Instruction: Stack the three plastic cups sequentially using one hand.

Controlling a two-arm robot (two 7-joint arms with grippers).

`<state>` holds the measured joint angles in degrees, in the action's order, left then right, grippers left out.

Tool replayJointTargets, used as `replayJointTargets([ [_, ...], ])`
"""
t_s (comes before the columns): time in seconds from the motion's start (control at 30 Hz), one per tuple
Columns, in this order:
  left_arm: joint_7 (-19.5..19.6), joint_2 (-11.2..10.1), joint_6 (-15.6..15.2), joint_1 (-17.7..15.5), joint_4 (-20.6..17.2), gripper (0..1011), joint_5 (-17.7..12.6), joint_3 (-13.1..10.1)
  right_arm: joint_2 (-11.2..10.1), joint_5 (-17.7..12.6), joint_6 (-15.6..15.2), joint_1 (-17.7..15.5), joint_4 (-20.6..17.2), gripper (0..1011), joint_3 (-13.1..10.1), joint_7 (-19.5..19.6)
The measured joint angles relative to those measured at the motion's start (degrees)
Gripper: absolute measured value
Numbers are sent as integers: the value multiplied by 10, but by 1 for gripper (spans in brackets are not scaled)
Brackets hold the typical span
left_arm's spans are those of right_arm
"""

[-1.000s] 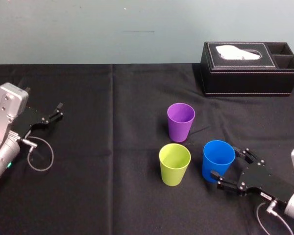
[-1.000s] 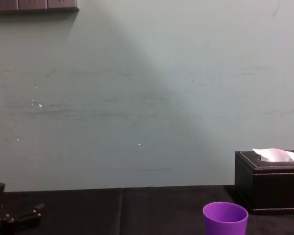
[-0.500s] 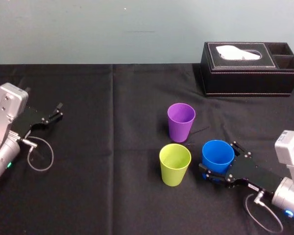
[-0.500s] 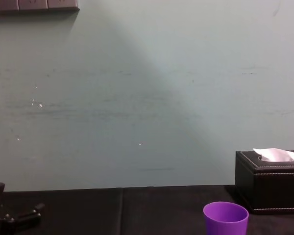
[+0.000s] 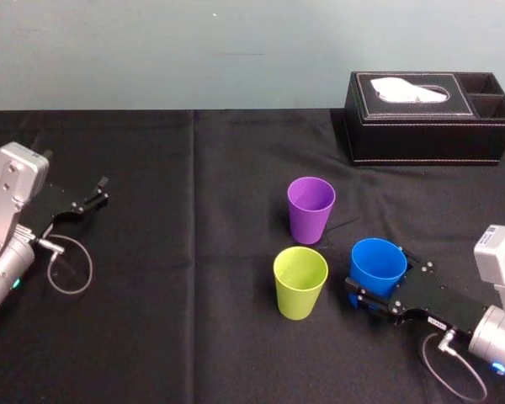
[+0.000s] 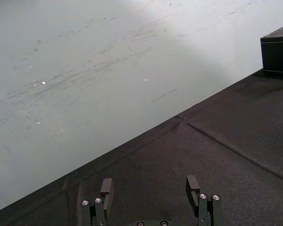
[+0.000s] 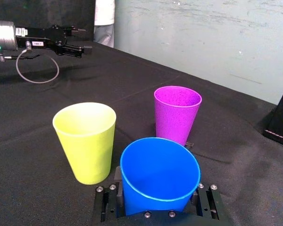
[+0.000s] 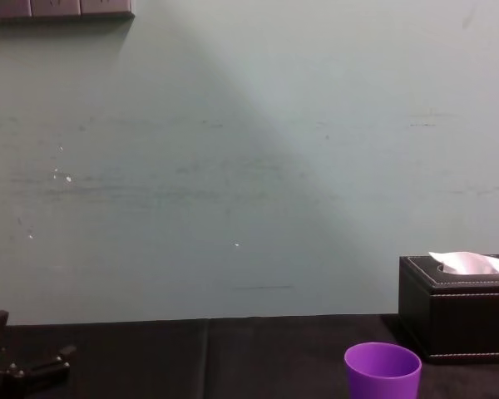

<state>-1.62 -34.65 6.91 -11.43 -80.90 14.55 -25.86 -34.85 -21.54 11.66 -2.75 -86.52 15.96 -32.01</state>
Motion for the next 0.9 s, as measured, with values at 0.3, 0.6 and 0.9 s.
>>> replayJointTargets([
  [0.3, 0, 0, 0, 0, 0, 1011, 0, 0, -1, -1, 1, -1, -1, 735, 0, 0],
  [0.6, 0, 0, 0, 0, 0, 1011, 0, 0, -1, -1, 1, -1, -1, 735, -1, 0],
  [0.9, 0, 0, 0, 0, 0, 1011, 0, 0, 3, 14, -16, -40, -75, 735, -36, 58],
])
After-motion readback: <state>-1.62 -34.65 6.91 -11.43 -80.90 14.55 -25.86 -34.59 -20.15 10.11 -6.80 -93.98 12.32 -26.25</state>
